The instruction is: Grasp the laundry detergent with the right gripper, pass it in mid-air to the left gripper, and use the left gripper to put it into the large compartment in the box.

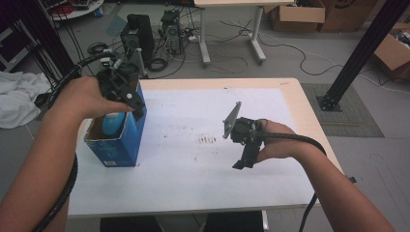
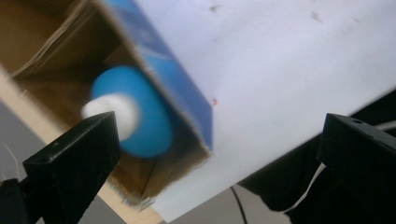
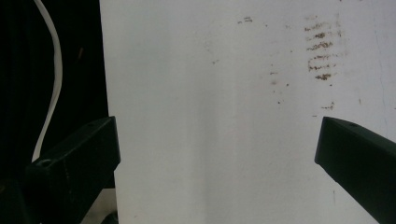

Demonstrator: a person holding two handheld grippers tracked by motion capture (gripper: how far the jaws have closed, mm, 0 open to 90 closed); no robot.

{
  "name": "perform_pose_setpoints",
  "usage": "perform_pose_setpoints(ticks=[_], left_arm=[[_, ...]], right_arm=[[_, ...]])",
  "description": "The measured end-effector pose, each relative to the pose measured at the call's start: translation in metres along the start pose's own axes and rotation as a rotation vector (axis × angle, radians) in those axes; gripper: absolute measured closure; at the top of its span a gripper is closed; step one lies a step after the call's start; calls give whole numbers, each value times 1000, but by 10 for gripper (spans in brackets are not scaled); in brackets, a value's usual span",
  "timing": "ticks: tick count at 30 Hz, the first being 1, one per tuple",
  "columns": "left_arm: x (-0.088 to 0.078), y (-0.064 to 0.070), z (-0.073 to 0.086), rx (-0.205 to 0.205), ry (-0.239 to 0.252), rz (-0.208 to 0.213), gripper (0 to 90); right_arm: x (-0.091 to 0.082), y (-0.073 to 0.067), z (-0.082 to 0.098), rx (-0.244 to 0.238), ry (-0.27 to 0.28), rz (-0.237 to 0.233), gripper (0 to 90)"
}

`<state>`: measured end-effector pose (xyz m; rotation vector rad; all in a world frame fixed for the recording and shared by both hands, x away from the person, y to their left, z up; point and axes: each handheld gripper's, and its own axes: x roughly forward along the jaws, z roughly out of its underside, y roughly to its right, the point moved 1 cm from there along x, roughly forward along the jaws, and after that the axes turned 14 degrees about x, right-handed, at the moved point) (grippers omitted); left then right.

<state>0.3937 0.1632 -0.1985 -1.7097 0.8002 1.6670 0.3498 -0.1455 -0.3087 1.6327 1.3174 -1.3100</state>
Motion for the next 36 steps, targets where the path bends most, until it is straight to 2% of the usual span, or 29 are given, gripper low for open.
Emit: perform_pose_setpoints(ticks=[2, 3, 8, 11, 13, 16, 18, 22, 24, 26, 32, 36], left_arm=[[2, 7, -4, 72, 7, 13, 1], [2, 10, -6, 121, 22, 26, 1], [3, 23, -10, 285, 89, 39, 1], [5, 31, -11, 398, 87, 38, 1], [8, 38, -12, 497, 87, 20, 1], [14, 45, -14, 591, 42, 17, 1], [16, 49, -16, 631, 27, 25, 1], [16, 54, -22, 650, 33, 40, 1], [16, 54, -25, 627, 12, 52, 1], [16, 55, -28, 634, -11, 42, 1], [17, 59, -31, 661, -5, 28, 1], [16, 60, -33, 664, 9, 31, 1]], right_arm=[[-1, 1, 1, 6, -3, -3, 0], [-1, 1, 1, 8, -2, 1, 0], [-6, 0, 1, 19, -15, 9, 0], [-9, 0, 0, 16, -21, 14, 0], [-11, 0, -1, 16, -24, 16, 0], [-14, 2, -3, 19, -26, 21, 0], [-15, 4, -3, 16, -26, 27, 0], [-15, 7, -3, 19, -26, 21, 0], [-15, 9, -3, 23, -29, 20, 0], [-15, 11, -2, 20, -32, 20, 0], [-14, 13, -1, 27, -28, 16, 0], [-14, 12, -1, 32, -30, 16, 0]])
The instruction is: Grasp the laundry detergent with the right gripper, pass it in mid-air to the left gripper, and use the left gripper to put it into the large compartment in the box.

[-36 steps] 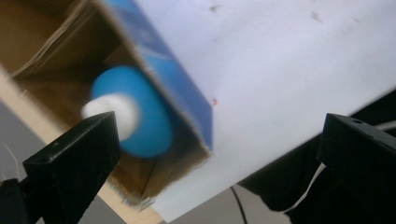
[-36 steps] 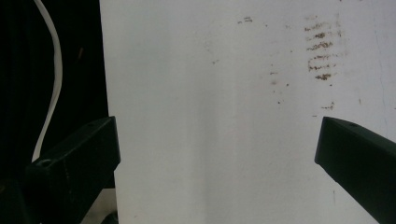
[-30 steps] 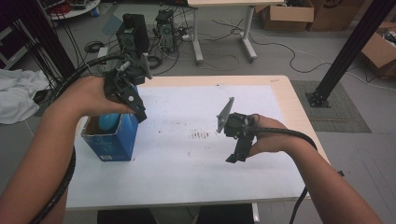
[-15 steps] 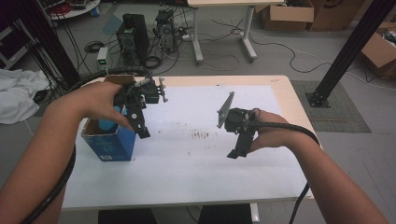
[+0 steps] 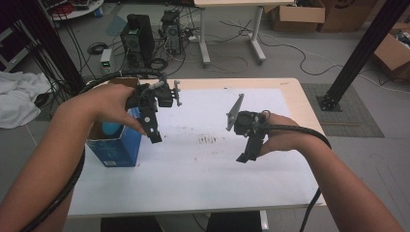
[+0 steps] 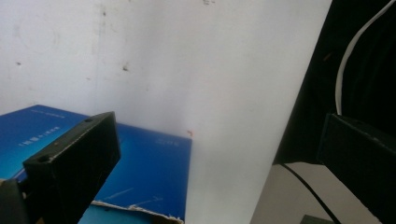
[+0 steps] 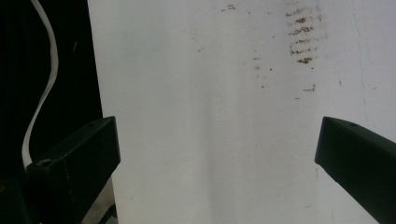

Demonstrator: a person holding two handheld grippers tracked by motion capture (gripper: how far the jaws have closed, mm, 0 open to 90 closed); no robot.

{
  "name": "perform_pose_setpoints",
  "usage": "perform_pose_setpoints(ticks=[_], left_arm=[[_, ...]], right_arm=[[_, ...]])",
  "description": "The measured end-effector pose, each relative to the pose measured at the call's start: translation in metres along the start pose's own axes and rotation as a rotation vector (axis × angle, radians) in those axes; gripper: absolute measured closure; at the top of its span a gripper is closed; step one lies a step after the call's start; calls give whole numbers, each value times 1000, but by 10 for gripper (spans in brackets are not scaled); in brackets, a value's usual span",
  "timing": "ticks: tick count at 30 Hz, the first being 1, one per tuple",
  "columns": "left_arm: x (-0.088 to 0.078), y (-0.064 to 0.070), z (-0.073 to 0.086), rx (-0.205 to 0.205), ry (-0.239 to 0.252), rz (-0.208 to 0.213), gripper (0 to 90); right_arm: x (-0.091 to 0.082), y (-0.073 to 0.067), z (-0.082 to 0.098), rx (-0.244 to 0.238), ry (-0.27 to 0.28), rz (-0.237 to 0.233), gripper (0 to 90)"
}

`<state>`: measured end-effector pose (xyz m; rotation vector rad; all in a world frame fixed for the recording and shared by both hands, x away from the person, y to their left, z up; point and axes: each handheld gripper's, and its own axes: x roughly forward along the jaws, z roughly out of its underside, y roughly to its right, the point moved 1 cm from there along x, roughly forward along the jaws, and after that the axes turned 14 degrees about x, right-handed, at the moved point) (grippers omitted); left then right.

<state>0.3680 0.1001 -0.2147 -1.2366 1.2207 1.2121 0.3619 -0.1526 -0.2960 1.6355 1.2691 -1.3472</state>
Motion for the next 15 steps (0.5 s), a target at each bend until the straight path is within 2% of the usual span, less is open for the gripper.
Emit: perform_pose_setpoints(ticks=[15], left_arm=[[0, 4, -4, 20, 11, 5, 1]], right_arm=[[-2, -2, 2, -3, 7, 7, 0]])
